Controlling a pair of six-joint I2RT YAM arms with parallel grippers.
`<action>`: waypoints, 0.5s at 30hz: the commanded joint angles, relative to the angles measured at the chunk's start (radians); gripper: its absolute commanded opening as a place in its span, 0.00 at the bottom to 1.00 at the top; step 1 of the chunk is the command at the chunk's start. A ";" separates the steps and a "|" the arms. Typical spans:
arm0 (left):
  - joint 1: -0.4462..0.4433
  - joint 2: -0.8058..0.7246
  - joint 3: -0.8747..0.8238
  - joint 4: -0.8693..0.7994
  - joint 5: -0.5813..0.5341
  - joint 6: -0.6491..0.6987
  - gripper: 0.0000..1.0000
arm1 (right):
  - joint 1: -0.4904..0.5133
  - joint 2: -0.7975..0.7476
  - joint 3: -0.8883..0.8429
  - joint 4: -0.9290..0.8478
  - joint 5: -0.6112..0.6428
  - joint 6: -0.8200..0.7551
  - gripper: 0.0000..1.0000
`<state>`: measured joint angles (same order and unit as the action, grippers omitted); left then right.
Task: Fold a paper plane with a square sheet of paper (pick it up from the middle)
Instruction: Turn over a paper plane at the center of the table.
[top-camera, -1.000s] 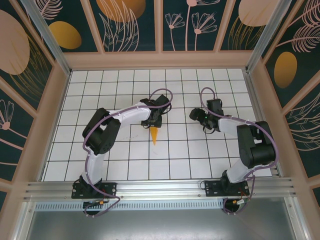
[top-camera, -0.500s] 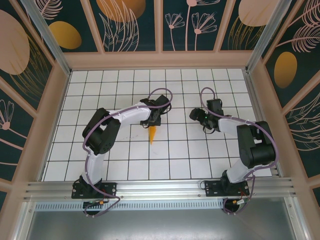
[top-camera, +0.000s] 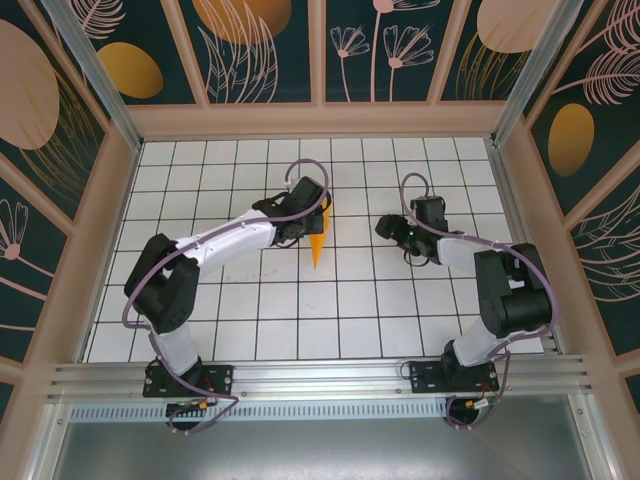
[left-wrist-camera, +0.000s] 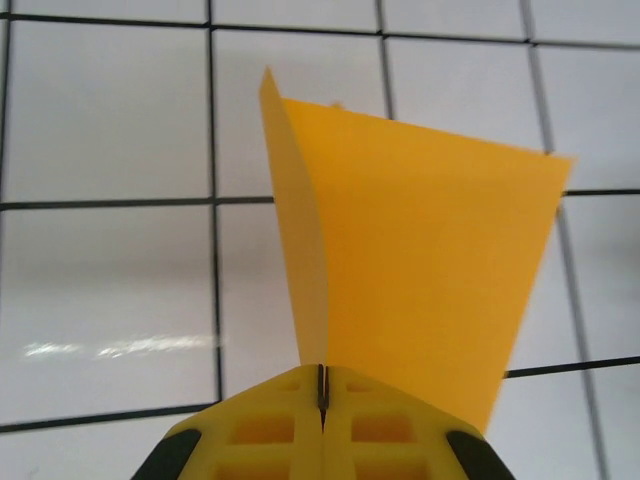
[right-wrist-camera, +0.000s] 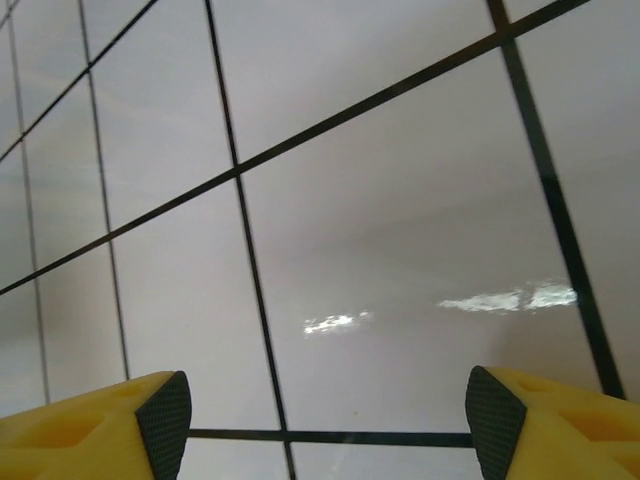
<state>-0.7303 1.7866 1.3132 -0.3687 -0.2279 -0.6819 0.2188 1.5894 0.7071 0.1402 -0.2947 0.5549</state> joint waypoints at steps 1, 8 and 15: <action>0.042 -0.026 -0.077 0.231 0.157 -0.007 0.00 | 0.005 -0.057 -0.009 0.063 -0.093 -0.003 0.71; 0.101 0.025 -0.184 0.474 0.389 -0.087 0.02 | 0.104 -0.089 0.019 0.050 -0.109 0.070 0.66; 0.124 0.064 -0.254 0.557 0.454 -0.112 0.04 | 0.212 -0.071 0.053 0.093 -0.091 0.168 0.54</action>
<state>-0.6167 1.8267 1.0851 0.1024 0.1616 -0.7673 0.4095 1.5169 0.7216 0.1864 -0.3771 0.6628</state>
